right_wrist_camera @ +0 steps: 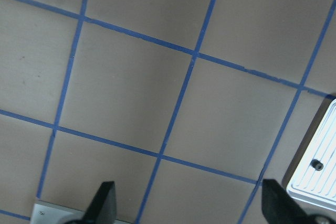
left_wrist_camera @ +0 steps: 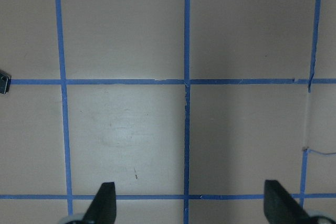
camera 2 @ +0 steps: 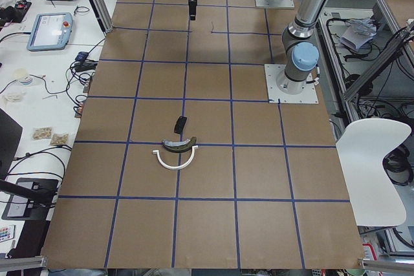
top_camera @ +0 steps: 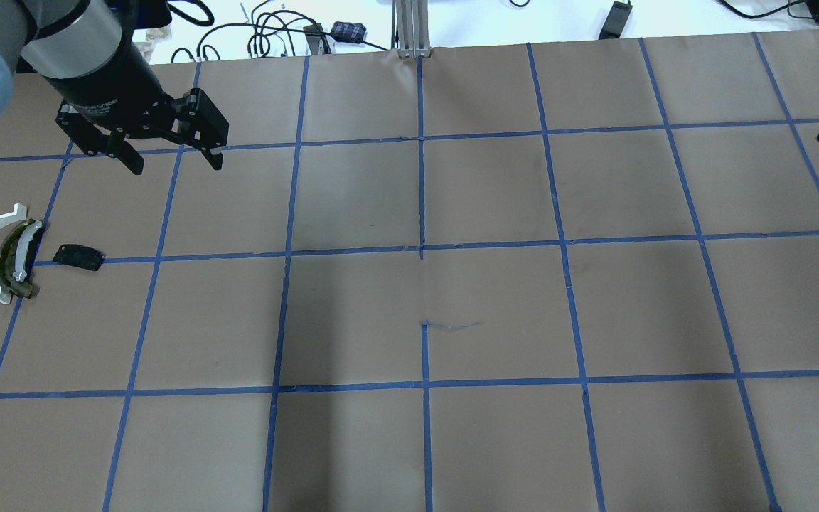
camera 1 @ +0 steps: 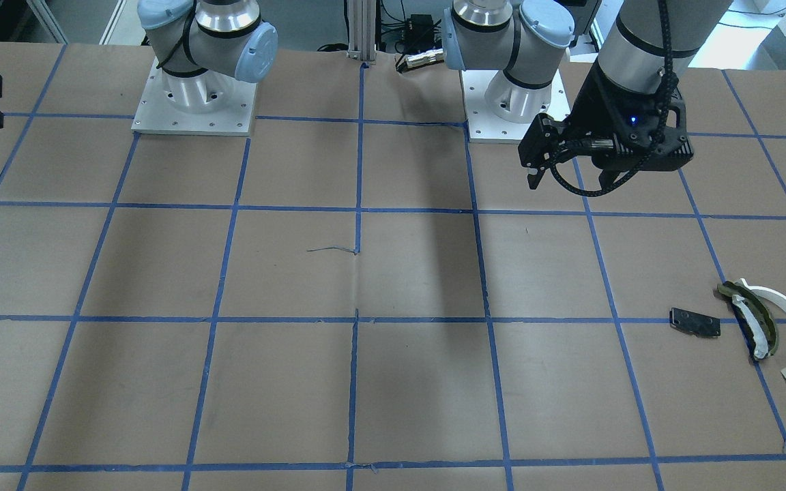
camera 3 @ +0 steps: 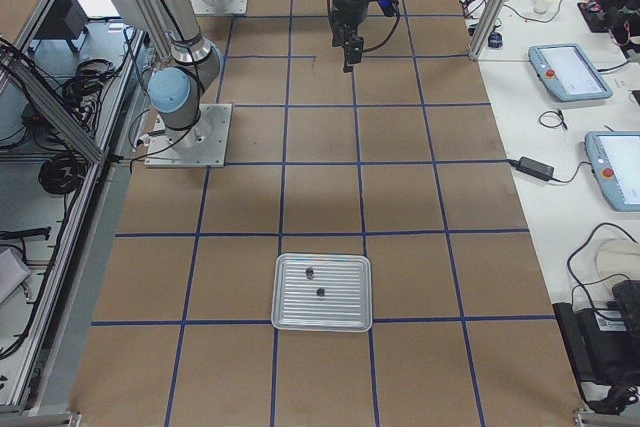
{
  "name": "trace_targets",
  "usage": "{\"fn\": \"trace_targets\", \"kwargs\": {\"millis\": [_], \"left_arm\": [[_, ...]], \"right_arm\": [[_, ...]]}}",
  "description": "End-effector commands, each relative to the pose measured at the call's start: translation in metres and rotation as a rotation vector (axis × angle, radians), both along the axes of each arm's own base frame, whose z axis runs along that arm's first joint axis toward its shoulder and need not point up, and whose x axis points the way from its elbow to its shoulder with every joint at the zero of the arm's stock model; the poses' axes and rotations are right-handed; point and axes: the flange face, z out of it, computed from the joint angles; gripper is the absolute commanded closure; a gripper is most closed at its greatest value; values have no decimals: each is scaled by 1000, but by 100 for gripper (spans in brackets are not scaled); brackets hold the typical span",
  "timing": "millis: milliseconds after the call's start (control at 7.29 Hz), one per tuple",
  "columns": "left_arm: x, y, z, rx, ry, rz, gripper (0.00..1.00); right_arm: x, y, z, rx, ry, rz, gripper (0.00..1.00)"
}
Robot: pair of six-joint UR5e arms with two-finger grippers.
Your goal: Place bearing gear from tray to pile
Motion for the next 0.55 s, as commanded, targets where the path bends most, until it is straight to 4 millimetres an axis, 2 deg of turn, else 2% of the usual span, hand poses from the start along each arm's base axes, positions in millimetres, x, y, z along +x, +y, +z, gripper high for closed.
{"fn": "trace_targets", "kwargs": {"millis": [0,137,411], "left_arm": [[0,0,-1,2,-2,-1,0],[0,1,2,-4,-1,1,0],[1,1,-2,5,1,2,0]], "right_arm": [[-98,24,-5,15,2,102,3],[-151,39,-18,35,-30,129,3],[-258,55,-66,47,-57,153,4]]}}
